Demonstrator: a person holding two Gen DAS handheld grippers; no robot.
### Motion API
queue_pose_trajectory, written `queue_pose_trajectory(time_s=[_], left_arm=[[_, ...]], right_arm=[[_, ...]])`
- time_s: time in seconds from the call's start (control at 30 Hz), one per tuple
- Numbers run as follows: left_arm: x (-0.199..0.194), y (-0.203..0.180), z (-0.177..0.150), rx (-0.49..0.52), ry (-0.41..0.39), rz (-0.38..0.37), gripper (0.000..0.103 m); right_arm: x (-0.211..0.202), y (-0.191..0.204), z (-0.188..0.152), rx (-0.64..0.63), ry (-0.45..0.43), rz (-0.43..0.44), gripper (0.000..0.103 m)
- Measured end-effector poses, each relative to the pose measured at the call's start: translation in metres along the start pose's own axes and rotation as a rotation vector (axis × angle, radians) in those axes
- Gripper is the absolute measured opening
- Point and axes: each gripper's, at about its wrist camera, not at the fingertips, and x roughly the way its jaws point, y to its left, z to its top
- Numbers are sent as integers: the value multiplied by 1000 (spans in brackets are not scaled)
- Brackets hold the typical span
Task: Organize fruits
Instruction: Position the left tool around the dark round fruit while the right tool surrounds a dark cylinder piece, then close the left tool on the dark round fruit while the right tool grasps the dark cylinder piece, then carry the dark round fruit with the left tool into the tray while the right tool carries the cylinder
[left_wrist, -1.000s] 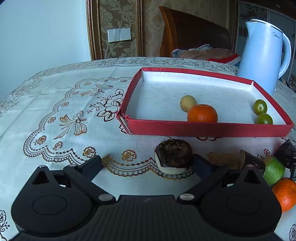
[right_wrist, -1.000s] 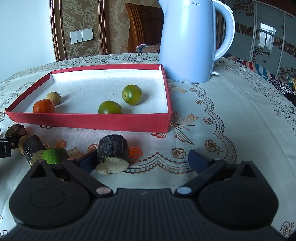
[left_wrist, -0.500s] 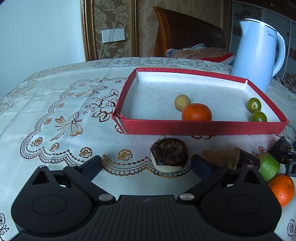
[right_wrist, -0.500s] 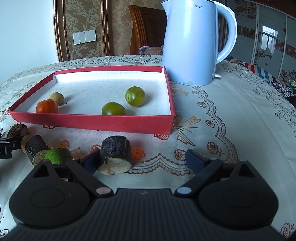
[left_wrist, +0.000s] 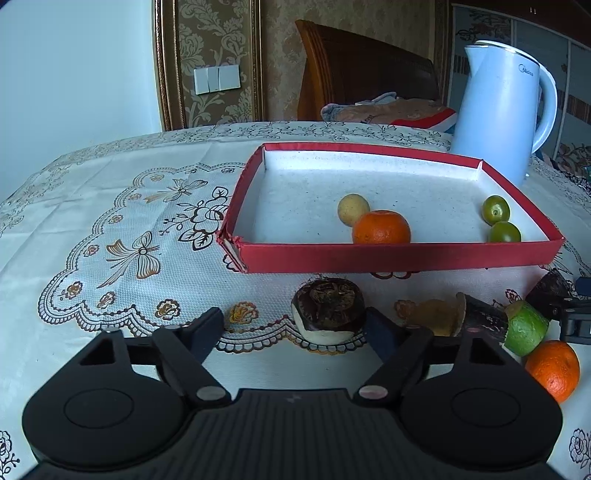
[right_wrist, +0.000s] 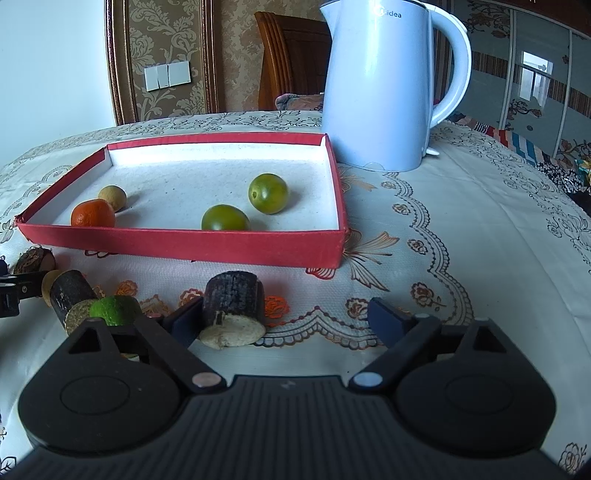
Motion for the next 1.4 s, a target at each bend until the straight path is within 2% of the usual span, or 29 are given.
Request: queue_pose_trajectory(time_s=[0.17, 0.23, 0.37, 0.47, 0.53, 0.57, 0.63, 0.77, 0.83, 1.1, 1.4], left_arm=[[-3, -4, -1, 26, -11, -11, 67], [-4, -5, -1, 32, -17, -11, 57], [-5, -5, -1, 35, -18, -14, 55], [-7, -7, -2, 47, -21, -21, 48], [-8, -9, -2, 58, -21, -34, 40], [-8, -9, -2, 63, -23, -33, 39], [-8, -10, -3, 67, -24, -31, 39], [-8, -11, -2, 62, -23, -36, 39], [-8, -11, -2, 64, -23, -35, 39], [-9, -9, -2, 62, -24, -38, 39], [-16, -8, -3, 66, -57, -38, 39]], right_arm=[[-1, 0, -1, -2, -7, 6, 87], [-2, 0, -1, -5, -13, 13, 82], [-4, 2, -1, -20, -21, 27, 74], [-4, 3, -1, -23, -24, 31, 72], [-5, 4, -1, -30, -29, 42, 64], [-6, 5, -2, -37, -32, 43, 61], [-7, 7, -2, -50, -37, 49, 50], [-8, 8, -3, -57, -42, 57, 44], [-9, 7, -2, -53, -44, 58, 32], [-9, 6, -2, -41, -49, 68, 31], [-19, 3, -5, -29, -105, 76, 32]])
